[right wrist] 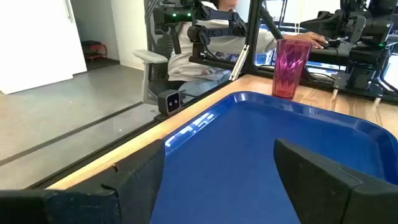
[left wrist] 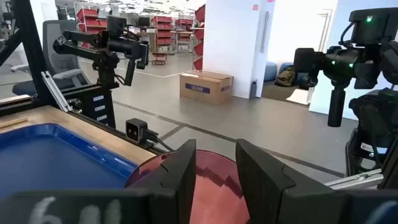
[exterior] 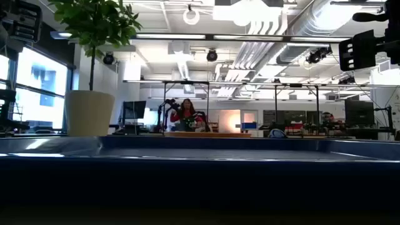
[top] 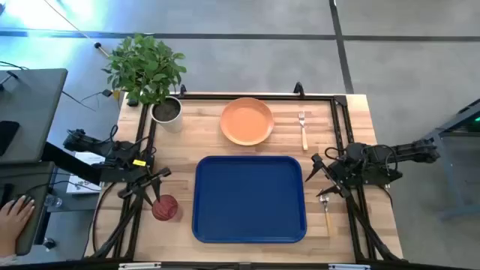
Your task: Pick and place plate/cup/fork/spoon on tray
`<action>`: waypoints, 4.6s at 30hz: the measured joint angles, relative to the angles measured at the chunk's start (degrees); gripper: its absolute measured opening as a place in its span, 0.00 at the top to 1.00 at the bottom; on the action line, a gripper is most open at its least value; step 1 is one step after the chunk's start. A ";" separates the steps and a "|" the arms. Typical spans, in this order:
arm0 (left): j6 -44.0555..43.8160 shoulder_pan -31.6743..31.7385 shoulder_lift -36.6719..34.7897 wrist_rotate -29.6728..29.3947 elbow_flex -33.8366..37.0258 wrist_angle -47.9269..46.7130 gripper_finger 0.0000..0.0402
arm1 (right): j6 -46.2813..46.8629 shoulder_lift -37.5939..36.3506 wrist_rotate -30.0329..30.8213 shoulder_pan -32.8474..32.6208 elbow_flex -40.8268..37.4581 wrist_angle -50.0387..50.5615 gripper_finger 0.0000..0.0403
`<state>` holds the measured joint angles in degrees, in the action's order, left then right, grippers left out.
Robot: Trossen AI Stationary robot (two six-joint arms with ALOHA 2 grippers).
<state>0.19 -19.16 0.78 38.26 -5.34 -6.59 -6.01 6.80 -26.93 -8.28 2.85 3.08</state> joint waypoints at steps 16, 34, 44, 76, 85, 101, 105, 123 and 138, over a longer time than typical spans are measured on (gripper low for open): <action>0.00 -0.01 0.01 0.01 0.01 0.02 0.74 | 0.01 -0.01 0.00 0.00 0.00 0.00 0.27; -0.01 -0.01 0.00 0.01 0.02 0.02 0.74 | 0.01 -0.01 0.01 0.01 0.00 0.00 0.27; -0.02 0.00 0.00 0.02 0.02 0.00 0.74 | 0.00 0.00 -0.01 0.01 0.00 0.01 0.27; -1.46 0.00 0.02 -0.63 0.00 0.09 0.74 | 0.01 0.00 0.00 0.01 0.00 0.00 0.27; -4.95 -0.01 0.02 -5.80 0.02 4.61 0.74 | 0.00 -0.01 0.00 0.01 0.00 -0.01 0.27; -23.97 0.00 0.01 -14.17 0.00 11.67 0.74 | 0.01 0.01 0.01 0.01 0.00 -0.01 0.27; -24.10 0.00 0.02 -14.86 0.00 11.97 0.74 | 0.01 0.01 0.00 0.00 0.00 0.01 0.27; -41.38 -0.02 0.00 -22.53 0.00 17.44 0.74 | -0.01 0.01 -0.01 0.00 0.00 -0.01 0.27; -43.03 -0.04 0.00 -41.08 0.01 18.66 0.74 | -1.55 -0.01 0.05 0.01 0.00 0.01 0.27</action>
<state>-42.85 -19.20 0.78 -2.82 -5.34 12.07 -7.56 6.79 -26.87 -8.27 2.85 3.09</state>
